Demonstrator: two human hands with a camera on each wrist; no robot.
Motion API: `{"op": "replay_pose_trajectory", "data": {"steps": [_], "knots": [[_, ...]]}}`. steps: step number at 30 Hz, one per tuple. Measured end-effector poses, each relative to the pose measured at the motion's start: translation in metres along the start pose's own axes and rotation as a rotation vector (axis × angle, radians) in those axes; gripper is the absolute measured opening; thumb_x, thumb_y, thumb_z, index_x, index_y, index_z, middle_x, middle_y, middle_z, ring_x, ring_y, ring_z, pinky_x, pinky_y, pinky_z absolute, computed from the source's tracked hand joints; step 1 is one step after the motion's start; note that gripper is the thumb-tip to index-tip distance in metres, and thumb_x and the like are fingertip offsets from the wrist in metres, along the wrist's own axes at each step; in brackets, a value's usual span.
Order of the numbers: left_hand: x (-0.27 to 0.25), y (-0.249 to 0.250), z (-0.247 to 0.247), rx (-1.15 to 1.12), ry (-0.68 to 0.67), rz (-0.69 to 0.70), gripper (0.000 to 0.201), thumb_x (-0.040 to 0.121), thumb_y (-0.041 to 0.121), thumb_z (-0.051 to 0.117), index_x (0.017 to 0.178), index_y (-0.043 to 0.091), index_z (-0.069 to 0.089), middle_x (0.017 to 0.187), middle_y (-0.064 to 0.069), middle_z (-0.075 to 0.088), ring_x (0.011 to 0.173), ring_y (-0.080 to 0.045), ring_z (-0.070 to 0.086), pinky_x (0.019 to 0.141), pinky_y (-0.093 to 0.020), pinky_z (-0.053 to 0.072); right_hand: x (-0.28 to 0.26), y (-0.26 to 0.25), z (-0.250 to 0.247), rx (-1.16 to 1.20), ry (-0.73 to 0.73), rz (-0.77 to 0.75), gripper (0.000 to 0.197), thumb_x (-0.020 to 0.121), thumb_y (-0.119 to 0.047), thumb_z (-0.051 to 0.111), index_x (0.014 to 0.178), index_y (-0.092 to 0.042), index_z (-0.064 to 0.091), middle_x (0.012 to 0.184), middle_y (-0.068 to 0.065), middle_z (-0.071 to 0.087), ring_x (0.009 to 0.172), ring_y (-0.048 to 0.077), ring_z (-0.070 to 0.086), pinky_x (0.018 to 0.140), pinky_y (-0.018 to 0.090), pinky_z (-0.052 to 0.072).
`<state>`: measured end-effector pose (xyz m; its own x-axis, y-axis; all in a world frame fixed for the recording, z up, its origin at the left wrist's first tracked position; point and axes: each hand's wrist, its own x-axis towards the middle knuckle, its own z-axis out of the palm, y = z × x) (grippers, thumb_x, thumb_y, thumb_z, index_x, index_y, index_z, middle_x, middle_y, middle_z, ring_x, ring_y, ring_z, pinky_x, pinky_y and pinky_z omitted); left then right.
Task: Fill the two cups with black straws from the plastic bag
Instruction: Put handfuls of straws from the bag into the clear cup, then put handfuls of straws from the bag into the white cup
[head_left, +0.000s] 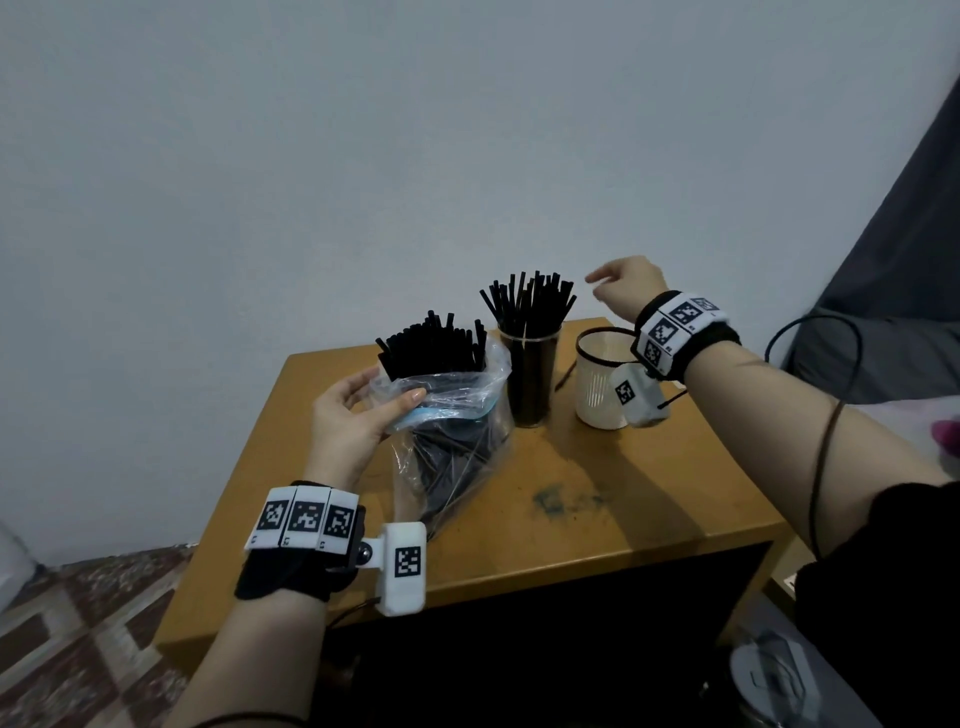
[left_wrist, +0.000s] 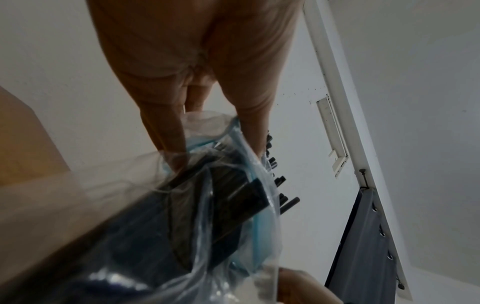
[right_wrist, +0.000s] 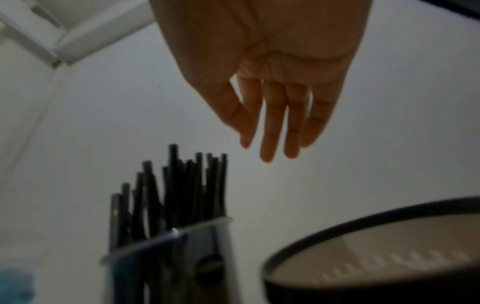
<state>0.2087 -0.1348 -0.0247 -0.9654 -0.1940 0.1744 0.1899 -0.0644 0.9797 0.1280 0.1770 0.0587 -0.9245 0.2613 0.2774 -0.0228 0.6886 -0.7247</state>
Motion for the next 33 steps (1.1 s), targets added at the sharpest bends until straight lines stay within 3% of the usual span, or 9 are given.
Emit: {"op": "replay_pose_trajectory", "data": {"steps": [3, 8, 12, 16, 20, 23, 27, 30, 33], "knots": [[0.005, -0.001, 0.000, 0.010, 0.039, 0.019, 0.078, 0.057, 0.020, 0.085, 0.127, 0.006, 0.055, 0.122, -0.009, 0.058, 0.112, -0.025, 0.060, 0.082, -0.033, 0.056, -0.010, 0.013, 0.004, -0.081, -0.075, 0.076, 0.030, 0.086, -0.005, 0.057, 0.114, -0.012, 0.064, 0.120, 0.013, 0.061, 0.106, 0.024, 0.057, 0.081, 0.026, 0.043], [0.010, -0.004, -0.005, 0.037, 0.070, 0.025, 0.071, 0.063, 0.018, 0.085, 0.126, 0.008, 0.055, 0.121, -0.007, 0.057, 0.111, -0.023, 0.060, 0.077, -0.029, 0.056, -0.058, 0.025, 0.029, 0.024, 0.254, -0.135, 0.024, 0.076, 0.005, 0.052, 0.084, -0.017, 0.060, 0.100, 0.005, 0.050, 0.107, 0.024, 0.048, 0.078, 0.018, 0.029], [0.011, -0.005, -0.010, 0.028, 0.070, 0.012, 0.075, 0.059, 0.023, 0.084, 0.126, 0.009, 0.054, 0.111, -0.001, 0.057, 0.109, -0.024, 0.061, 0.079, -0.032, 0.057, -0.086, 0.038, 0.052, 0.069, 0.410, -0.157, 0.028, 0.075, -0.004, 0.060, 0.099, -0.018, 0.055, 0.110, 0.006, 0.044, 0.113, 0.025, 0.038, 0.085, 0.022, 0.031], [0.013, -0.008, -0.014, 0.037, 0.087, 0.013, 0.076, 0.058, 0.025, 0.084, 0.127, 0.008, 0.055, 0.124, -0.009, 0.056, 0.113, -0.026, 0.060, 0.082, -0.037, 0.056, -0.076, 0.055, 0.054, 0.150, 0.376, 0.173, 0.082, 0.069, -0.029, 0.078, 0.137, -0.024, 0.033, 0.141, 0.012, 0.025, 0.128, 0.033, 0.026, 0.103, 0.041, 0.032], [0.014, -0.008, -0.014, 0.043, 0.078, 0.017, 0.082, 0.051, 0.031, 0.083, 0.125, 0.010, 0.056, 0.123, -0.009, 0.057, 0.111, -0.025, 0.061, 0.083, -0.038, 0.056, -0.059, 0.067, 0.053, 0.249, 0.233, 0.276, 0.117, 0.061, -0.033, 0.087, 0.148, -0.022, 0.011, 0.149, 0.014, 0.028, 0.137, 0.034, 0.028, 0.112, 0.049, 0.028], [0.015, -0.007, -0.015, 0.025, 0.078, 0.014, 0.081, 0.051, 0.030, 0.084, 0.124, 0.010, 0.056, 0.123, -0.011, 0.058, 0.110, -0.026, 0.062, 0.080, -0.036, 0.057, -0.053, 0.069, 0.053, 0.298, 0.206, 0.267, 0.107, 0.065, -0.030, 0.086, 0.147, -0.022, 0.017, 0.146, 0.012, 0.036, 0.135, 0.031, 0.034, 0.110, 0.046, 0.033], [0.016, 0.001, -0.021, 0.018, 0.087, 0.027, 0.087, 0.054, 0.026, 0.083, 0.131, 0.002, 0.051, 0.121, -0.009, 0.056, 0.107, -0.024, 0.062, 0.076, -0.030, 0.058, -0.061, 0.072, 0.057, 0.298, 0.207, 0.240, 0.068, 0.066, -0.035, 0.084, 0.124, -0.019, 0.051, 0.133, 0.007, 0.047, 0.123, 0.026, 0.047, 0.102, 0.041, 0.042], [0.018, 0.007, -0.031, 0.016, 0.115, 0.033, 0.080, 0.065, 0.018, 0.083, 0.134, 0.000, 0.049, 0.118, -0.009, 0.055, 0.110, -0.025, 0.062, 0.084, -0.035, 0.057, -0.083, 0.069, 0.062, 0.307, 0.170, 0.193, 0.058, 0.067, -0.036, 0.083, 0.114, -0.023, 0.053, 0.131, 0.005, 0.049, 0.122, 0.022, 0.046, 0.099, 0.036, 0.042], [0.021, 0.012, -0.046, 0.008, 0.145, 0.049, 0.087, 0.058, 0.023, 0.085, 0.134, 0.002, 0.050, 0.121, -0.008, 0.056, 0.111, -0.025, 0.062, 0.090, -0.040, 0.055, -0.112, 0.059, 0.071, 0.347, 0.103, 0.145, 0.053, 0.067, -0.035, 0.083, 0.109, -0.027, 0.052, 0.133, 0.003, 0.046, 0.122, 0.020, 0.043, 0.101, 0.039, 0.041]]}}
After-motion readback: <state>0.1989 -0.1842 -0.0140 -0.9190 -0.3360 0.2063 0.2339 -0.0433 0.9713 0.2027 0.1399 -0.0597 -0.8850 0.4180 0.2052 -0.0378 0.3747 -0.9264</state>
